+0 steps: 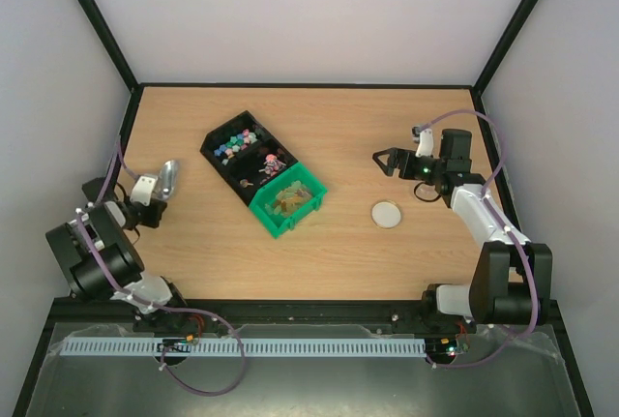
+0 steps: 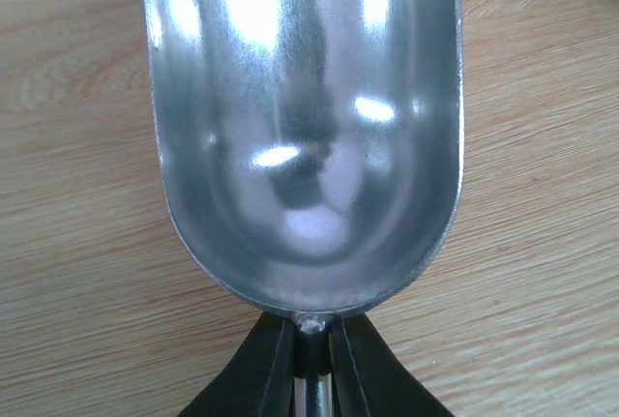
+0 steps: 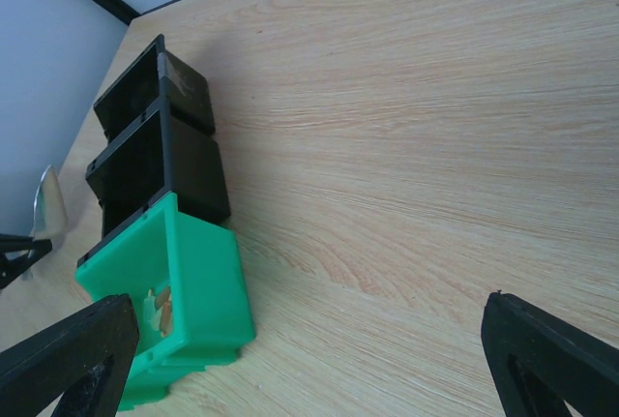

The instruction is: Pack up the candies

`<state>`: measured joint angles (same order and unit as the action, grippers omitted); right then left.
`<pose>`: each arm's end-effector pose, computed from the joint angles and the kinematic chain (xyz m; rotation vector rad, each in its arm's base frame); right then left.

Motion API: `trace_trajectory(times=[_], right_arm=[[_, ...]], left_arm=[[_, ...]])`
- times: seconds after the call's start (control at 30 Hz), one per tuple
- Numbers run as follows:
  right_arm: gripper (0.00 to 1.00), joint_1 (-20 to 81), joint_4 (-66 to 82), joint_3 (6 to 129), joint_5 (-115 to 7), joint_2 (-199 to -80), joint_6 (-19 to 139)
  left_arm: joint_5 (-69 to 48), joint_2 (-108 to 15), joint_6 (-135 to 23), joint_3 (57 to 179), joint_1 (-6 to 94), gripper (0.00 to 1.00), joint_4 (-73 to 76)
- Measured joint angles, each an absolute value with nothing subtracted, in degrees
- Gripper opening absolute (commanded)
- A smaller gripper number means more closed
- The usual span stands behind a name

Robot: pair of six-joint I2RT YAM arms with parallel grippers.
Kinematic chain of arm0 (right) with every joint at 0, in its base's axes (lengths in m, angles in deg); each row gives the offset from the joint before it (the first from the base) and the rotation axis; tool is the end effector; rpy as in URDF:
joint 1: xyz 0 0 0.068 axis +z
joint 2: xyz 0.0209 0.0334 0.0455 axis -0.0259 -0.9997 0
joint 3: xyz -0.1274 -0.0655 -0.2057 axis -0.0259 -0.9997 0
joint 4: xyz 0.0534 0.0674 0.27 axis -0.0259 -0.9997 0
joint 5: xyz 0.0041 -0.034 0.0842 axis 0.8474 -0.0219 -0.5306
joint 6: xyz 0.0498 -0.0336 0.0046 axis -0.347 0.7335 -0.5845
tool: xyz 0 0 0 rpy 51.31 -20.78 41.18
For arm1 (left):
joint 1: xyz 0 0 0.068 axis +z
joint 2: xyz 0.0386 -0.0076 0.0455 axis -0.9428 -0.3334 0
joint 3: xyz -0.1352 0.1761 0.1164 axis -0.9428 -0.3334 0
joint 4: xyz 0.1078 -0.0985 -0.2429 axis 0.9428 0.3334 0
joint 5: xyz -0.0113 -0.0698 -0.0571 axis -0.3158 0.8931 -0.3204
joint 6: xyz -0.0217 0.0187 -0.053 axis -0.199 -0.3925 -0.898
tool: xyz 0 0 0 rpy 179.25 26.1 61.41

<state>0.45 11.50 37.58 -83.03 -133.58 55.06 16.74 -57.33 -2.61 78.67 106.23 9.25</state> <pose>0.3194 0.0209 0.2176 -0.1827 2.0094 0.7650 0.2334 0.1359 0.0798 0.3380 2.3301 -0.1747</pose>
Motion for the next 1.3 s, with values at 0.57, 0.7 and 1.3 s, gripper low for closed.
trace_trajectory(times=[0.57, 0.7, 1.3], right_arm=[[0.9, 1.49, 5.84, 44.16, -89.06, -136.01, 54.73], [0.84, 5.12, 2.08, 49.36, -90.28, -138.41, 53.18], [0.56, 27.07, -10.18, 56.29, -98.81, -147.66, 52.13]], left_arm=[[15.51, -36.04, 12.4, 88.79, 96.22, 0.02, 36.03], [13.87, -29.66, 12.84, 92.62, 83.74, 0.02, 41.12], [-3.79, -36.15, -2.15, 97.06, 38.58, 0.02, 42.46]])
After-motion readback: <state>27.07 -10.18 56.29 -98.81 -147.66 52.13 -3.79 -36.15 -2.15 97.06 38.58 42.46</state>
